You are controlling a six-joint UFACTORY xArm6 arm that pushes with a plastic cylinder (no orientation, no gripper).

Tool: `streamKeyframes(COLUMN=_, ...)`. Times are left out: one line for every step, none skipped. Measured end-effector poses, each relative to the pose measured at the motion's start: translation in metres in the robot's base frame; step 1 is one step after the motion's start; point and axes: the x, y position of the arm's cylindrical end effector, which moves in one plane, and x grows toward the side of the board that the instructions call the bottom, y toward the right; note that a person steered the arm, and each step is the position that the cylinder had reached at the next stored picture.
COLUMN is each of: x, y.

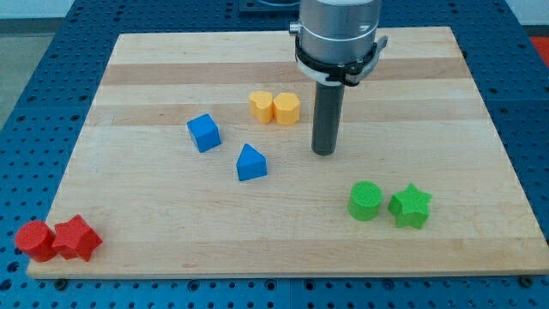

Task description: Place the green blocks diagonal to each other

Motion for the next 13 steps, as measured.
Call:
streamKeyframes(x=0.000, y=-0.001)
streamKeyframes(x=0.000, y=-0.003)
streamKeyframes(x=0.000, y=-0.003)
streamKeyframes(x=-0.005, y=0.032)
streamKeyframes(x=-0.015, y=0.097)
streamKeyframes(x=-0.015, y=0.101)
streamKeyframes(x=-0.015, y=0.101)
streamKeyframes(x=-0.016, y=0.100)
streamKeyframes(x=-0.016, y=0.100)
streamKeyframes(x=-0.016, y=0.100)
streamKeyframes(x=-0.015, y=0.122)
streamKeyframes(x=-0.011, y=0.174)
streamKeyframes(x=0.016, y=0.232)
